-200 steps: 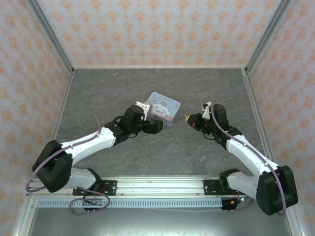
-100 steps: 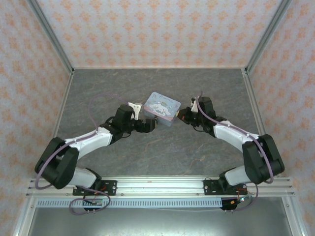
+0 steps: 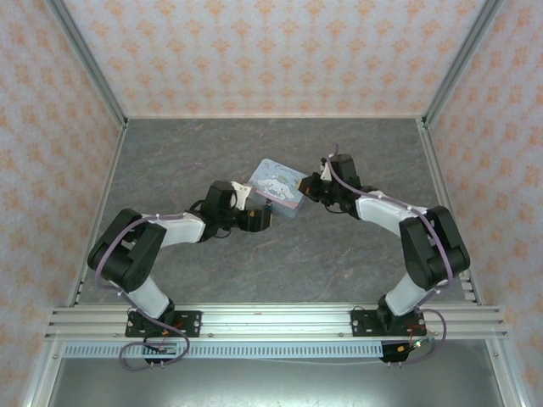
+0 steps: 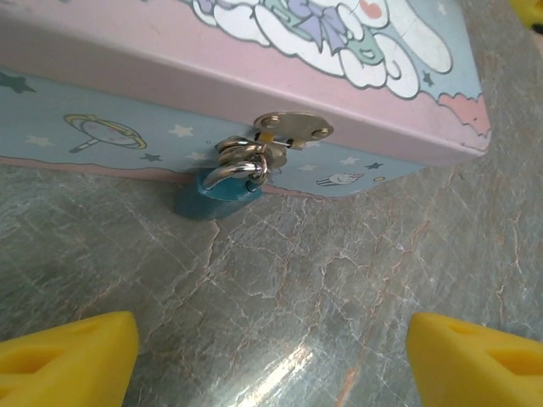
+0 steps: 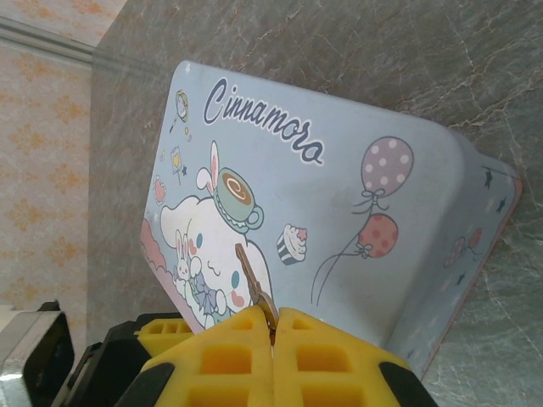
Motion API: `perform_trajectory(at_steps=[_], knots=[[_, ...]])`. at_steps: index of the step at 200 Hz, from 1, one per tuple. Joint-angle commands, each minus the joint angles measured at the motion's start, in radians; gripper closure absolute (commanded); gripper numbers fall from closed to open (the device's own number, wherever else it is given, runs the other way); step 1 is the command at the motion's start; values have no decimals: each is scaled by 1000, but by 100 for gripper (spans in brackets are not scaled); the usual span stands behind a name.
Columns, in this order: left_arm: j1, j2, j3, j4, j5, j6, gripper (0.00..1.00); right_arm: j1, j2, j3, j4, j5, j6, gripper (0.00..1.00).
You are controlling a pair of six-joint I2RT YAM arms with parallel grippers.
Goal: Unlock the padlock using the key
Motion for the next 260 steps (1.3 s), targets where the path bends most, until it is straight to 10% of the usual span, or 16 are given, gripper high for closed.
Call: perform_trajectory(at_steps=[1,260], knots=[[9,30,21,90,24,24,18,5,32,41,-27,4,-41,100],[-55,282,99,240,-49,25,47,8,81,30,-91,20,-76,100]])
